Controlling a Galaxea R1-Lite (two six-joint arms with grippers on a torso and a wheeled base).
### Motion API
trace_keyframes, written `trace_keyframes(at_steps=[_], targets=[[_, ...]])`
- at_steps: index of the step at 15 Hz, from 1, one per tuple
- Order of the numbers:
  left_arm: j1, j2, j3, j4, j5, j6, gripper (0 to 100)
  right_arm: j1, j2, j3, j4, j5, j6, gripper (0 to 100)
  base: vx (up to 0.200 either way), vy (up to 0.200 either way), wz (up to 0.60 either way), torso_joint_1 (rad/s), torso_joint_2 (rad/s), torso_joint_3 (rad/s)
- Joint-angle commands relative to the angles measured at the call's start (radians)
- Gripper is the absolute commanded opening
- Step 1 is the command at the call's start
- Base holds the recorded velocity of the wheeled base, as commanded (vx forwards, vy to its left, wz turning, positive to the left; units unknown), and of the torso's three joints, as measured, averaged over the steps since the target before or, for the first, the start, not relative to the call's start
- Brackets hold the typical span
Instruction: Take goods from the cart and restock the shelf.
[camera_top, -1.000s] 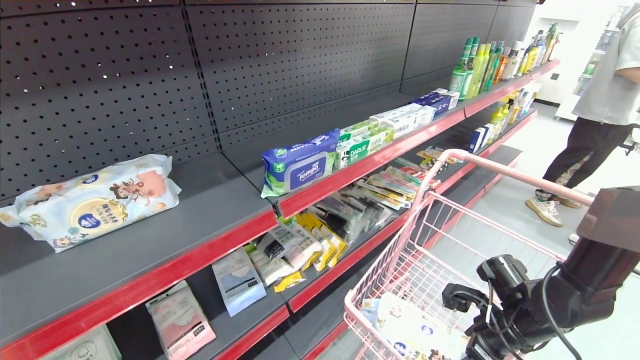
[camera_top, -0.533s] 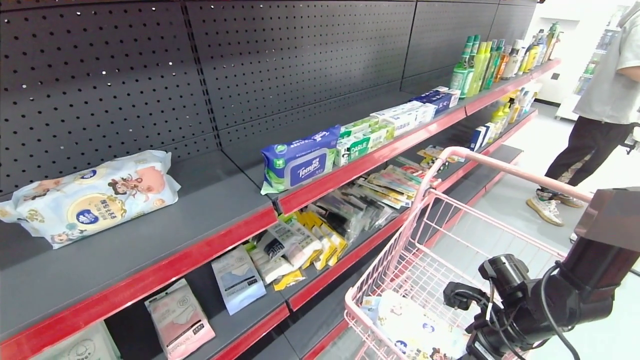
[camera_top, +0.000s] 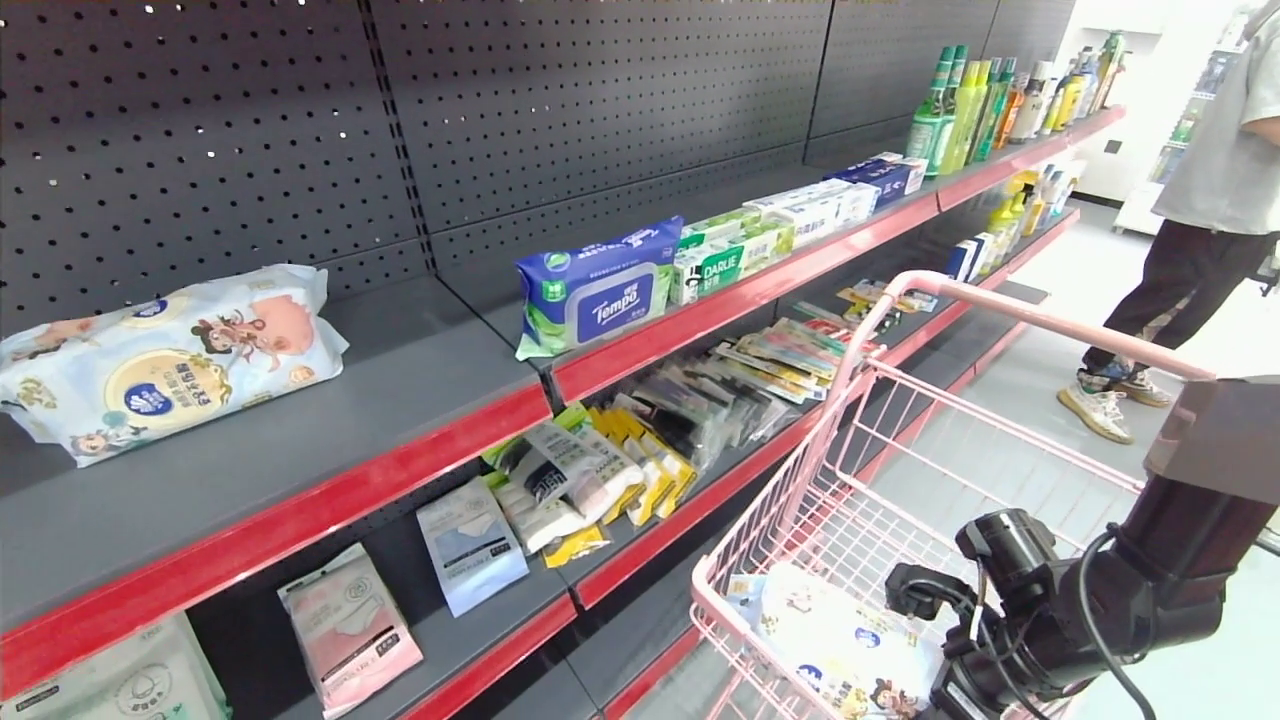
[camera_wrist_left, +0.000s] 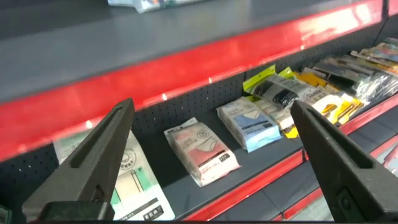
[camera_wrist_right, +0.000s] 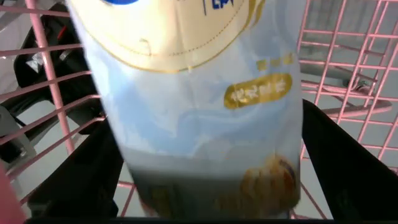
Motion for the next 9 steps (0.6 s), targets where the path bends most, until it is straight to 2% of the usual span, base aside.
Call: trace_keyframes(at_steps=[1, 4, 9], targets=[[0.000, 0.001, 0.000, 0.000, 0.002, 0.000, 100, -0.001, 0.000, -0.001, -0.001, 0.003, -0.002, 100, 0.000, 0.000, 0.00, -0.159, 0.41, 0.256], [0.000, 0.001, 0.000, 0.000, 0.001, 0.000, 100, 0.004, -0.004, -0.006, -0.015, 0.006, -0.002, 100, 0.000, 0.000, 0.00, -0.054, 0.15, 0.097], [0.000, 0.001, 0.000, 0.000, 0.002, -0.002, 100, 0.033, 0.001, -0.006, -0.022, 0.003, -0.006, 100, 0.000, 0.000, 0.00, 0.000, 0.00, 0.000]])
